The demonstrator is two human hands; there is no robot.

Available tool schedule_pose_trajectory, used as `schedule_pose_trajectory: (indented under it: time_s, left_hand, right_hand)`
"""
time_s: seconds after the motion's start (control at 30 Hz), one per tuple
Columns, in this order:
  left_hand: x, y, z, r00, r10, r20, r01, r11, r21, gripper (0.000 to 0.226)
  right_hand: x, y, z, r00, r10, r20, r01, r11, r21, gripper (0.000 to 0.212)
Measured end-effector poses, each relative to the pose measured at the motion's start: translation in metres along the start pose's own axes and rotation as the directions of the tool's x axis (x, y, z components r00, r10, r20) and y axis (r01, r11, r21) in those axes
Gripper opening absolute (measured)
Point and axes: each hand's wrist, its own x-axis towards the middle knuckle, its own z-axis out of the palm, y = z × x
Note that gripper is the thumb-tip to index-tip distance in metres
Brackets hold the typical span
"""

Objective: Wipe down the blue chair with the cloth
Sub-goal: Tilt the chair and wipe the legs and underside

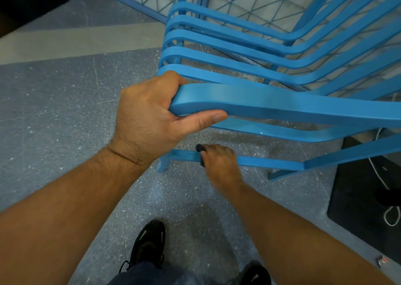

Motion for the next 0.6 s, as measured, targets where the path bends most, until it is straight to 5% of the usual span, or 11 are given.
schedule_pose_trajectory:
  time_s: [0.23,0.47,0.6]
  left_hand:
    - [0.000,-0.001,0.000,1.000,0.004,0.011,-0.004,1.000,0.022,0.061]
    - [0.000,-0.001,-0.001,1.000,0.002,0.009,-0.002,1.000,0.020,0.060]
    - [0.000,-0.001,0.000,1.000,0.017,-0.005,-0.017,1.000,0.001,0.059]
  right_hand:
    - [0.031,-0.064,0.003,1.000,0.013,0.022,-0.016,0.993,0.114,0.025]
    - [0.014,-0.054,0.032,0.979,-0.180,-0.091,0.184,0.982,0.042,0.053]
    - [0.004,-0.014,0.031,0.892,-0.402,-0.207,0.407,0.913,-0.024,0.049]
